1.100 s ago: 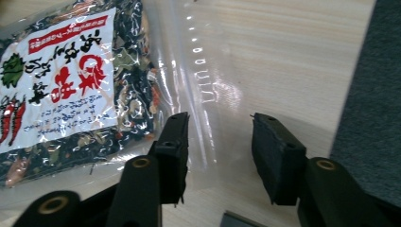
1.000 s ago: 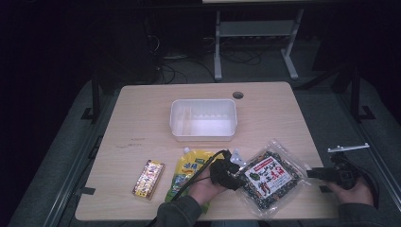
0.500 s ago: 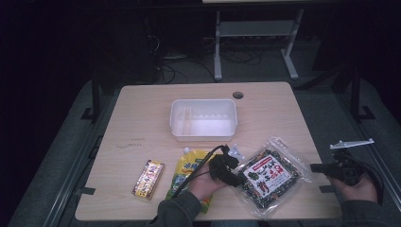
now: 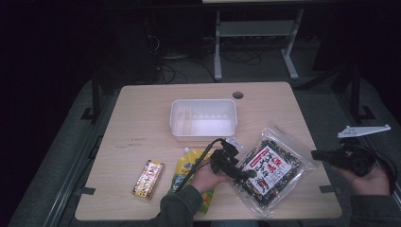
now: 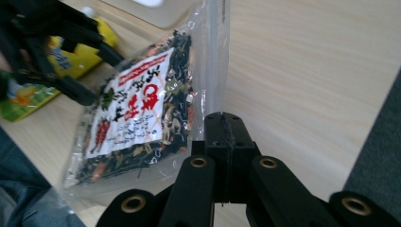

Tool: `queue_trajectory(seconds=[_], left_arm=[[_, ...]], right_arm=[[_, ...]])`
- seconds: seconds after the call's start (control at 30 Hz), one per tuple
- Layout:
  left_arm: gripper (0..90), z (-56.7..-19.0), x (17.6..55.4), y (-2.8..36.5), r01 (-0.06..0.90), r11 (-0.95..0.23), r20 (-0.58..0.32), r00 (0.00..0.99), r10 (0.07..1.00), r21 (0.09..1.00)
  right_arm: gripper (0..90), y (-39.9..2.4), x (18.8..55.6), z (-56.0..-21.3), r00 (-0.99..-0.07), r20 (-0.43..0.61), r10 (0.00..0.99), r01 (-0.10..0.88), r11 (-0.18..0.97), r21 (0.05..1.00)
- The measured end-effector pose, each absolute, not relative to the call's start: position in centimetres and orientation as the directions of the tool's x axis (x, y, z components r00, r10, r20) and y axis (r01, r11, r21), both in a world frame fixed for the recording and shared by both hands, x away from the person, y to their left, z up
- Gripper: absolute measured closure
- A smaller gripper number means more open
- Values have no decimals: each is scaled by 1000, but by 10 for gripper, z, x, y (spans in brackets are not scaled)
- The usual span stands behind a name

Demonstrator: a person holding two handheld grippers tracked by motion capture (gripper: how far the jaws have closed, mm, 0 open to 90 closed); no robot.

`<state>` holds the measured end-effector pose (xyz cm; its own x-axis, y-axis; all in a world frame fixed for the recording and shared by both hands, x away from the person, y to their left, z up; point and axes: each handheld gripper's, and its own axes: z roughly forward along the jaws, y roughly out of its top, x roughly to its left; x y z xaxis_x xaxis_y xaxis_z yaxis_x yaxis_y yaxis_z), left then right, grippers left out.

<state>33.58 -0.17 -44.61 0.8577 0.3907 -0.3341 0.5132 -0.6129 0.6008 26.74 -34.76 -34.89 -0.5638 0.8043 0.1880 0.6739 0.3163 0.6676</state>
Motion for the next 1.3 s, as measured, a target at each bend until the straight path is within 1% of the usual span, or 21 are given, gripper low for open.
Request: queue_trajectory(seconds=[0.1, 0.13, 0.17, 0.2, 0.23, 0.27, 0.37, 0.4, 0.57, 0.63, 0.83, 0.87, 0.93, 0.97, 1.0, 1.07, 1.13, 1.2, 1.23, 1.27, 1.3], left_arm=[[228, -447, 340, -1, 522, -610, -347, 853, 391, 596], [215, -449, 344, 1, 544, -592, -391, 839, 378, 595], [212, -449, 344, 1, 544, -592, -391, 839, 378, 595], [215, -451, 349, 4, 578, -566, -445, 815, 370, 588], [239, -451, 349, 4, 578, -566, -445, 815, 370, 588], [280, -451, 353, 8, 597, -544, -499, 799, 335, 590], [361, -450, 354, 11, 602, -536, -514, 794, 324, 592], [408, -448, 355, 16, 598, -527, -526, 796, 301, 604], [624, -446, 355, 26, 605, -487, -548, 790, 275, 629], [670, -445, 353, 30, 597, -479, -545, 797, 261, 644], [708, -438, 345, 34, 537, -494, -469, 842, 266, 684], [708, -438, 344, 34, 528, -495, -458, 848, 266, 690], [716, -435, 342, 34, 514, -495, -445, 857, 261, 700], [717, -435, 342, 34, 514, -495, -445, 857, 261, 700], [718, -435, 342, 34, 511, -496, -439, 859, 263, 702], [718, -435, 341, 34, 510, -497, -437, 860, 265, 702], [718, -435, 341, 35, 506, -496, -431, 862, 267, 705], [718, -436, 340, 35, 508, -492, -431, 861, 270, 707], [718, -436, 340, 36, 507, -493, -429, 861, 271, 706], [718, -437, 340, 37, 507, -489, -426, 862, 275, 709], [718, -437, 340, 37, 507, -489, -426, 862, 275, 709]], right_arm=[[894, -343, 268, -339, -585, 184, 790, 656, 328, 680], [895, -338, 269, -330, -610, 174, 773, 631, 341, 697], [895, -338, 269, -330, -610, 174, 773, 631, 341, 697], [895, -333, 269, -322, -627, 153, 764, 608, 357, 709], [895, -330, 270, -319, -639, 144, 756, 596, 368, 713], [895, -327, 271, -315, -646, 142, 750, 590, 372, 716], [895, -324, 276, -310, -660, 152, 736, 580, 370, 726], [896, -322, 280, -308, -665, 157, 730, 575, 367, 731], [896, -321, 287, -305, -664, 155, 731, 568, 358, 741], [895, -322, 289, -304, -667, 170, 726, 568, 348, 746], [880, -326, 302, -310, -659, 190, 727, 576, 326, 750], [868, -328, 303, -312, -659, 198, 726, 579, 321, 750], [789, -334, 307, -318, -647, 231, 727, 591, 287, 754], [789, -334, 307, -318, -647, 231, 727, 591, 287, 754], [722, -338, 307, -322, -637, 249, 729, 594, 260, 761], [642, -340, 308, -327, -634, 260, 728, 601, 252, 759], [622, -340, 309, -330, -631, 263, 730, 602, 247, 759], [561, -344, 310, -337, -619, 284, 732, 615, 226, 756], [561, -344, 310, -337, -619, 284, 732, 615, 226, 756], [514, -345, 310, -342, -606, 298, 737, 626, 211, 751], [514, -345, 310, -342, -606, 298, 737, 626, 211, 751]])
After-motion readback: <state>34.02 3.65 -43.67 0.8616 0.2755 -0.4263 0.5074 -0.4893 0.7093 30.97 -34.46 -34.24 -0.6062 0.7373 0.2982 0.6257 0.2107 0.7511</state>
